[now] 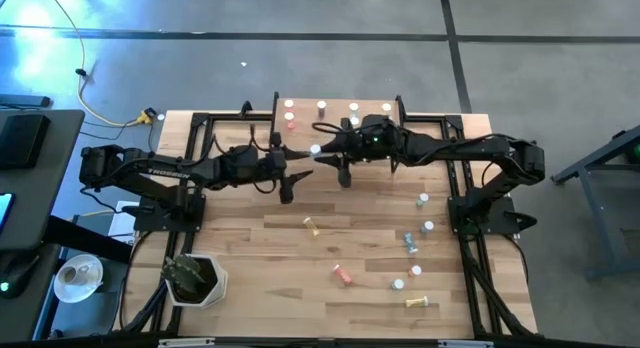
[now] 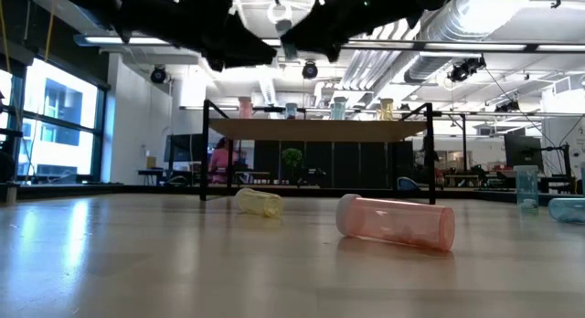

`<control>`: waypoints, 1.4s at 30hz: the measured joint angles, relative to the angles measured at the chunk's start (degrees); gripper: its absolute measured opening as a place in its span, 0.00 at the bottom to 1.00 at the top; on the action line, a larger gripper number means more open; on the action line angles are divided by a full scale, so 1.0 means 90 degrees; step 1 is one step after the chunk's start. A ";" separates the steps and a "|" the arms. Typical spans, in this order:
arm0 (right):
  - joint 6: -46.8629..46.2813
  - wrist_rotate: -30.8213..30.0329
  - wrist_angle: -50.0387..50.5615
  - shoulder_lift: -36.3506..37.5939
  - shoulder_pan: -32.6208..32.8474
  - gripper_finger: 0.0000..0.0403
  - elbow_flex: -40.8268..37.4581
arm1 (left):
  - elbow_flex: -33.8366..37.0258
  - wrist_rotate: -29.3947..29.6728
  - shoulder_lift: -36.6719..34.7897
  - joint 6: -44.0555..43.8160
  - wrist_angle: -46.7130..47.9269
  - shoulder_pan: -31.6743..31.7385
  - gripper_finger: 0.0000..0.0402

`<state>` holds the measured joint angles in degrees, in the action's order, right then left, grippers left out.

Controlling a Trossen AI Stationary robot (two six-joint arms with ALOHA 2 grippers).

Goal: Pick and place medicine bottles onto shelf by color
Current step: Put the blue pill bottle on the shelf aligned with the other blue pill bottle

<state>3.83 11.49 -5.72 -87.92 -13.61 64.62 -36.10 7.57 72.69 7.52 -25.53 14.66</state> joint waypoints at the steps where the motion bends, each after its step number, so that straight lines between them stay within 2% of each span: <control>1: -0.0081 0.0000 0.0199 0.0000 0.0002 0.22 0.0000 | 0.0000 -0.0104 0.0000 -0.0102 0.0158 0.0000 0.51; 8: -0.0827 0.0021 0.1234 -0.0067 0.0082 0.22 0.0002 | 0.0000 -0.0932 -0.0005 -0.0975 0.0889 0.0000 0.51; 10: -0.1015 0.0221 0.1464 -0.0184 0.0152 0.22 0.0002 | 0.0000 -0.1181 -0.0005 -0.1268 0.1073 0.0002 0.51; 17: -0.1322 0.0464 0.1583 -0.0710 0.0621 0.22 0.0002 | 0.0000 -0.2074 -0.0005 -0.2408 0.1742 0.0004 0.51; 24: -0.1602 0.0699 0.1563 -0.1025 0.1114 0.22 0.0002 | 0.0000 -0.2832 -0.0005 -0.3542 0.1884 -0.0046 0.51; 34: -0.1911 0.0690 0.1106 -0.1158 0.1598 0.22 0.0002 | 0.0000 -0.2916 -0.0005 -0.4628 0.1859 -0.0267 0.51; 42: -0.1996 0.0696 0.0886 -0.1158 0.1685 0.22 0.0010 | 0.0000 -0.2865 -0.0005 -0.4669 0.1612 -0.0483 0.51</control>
<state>-14.13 17.75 2.25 -98.35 1.56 64.71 -36.10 -18.21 72.64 -34.50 -11.02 10.30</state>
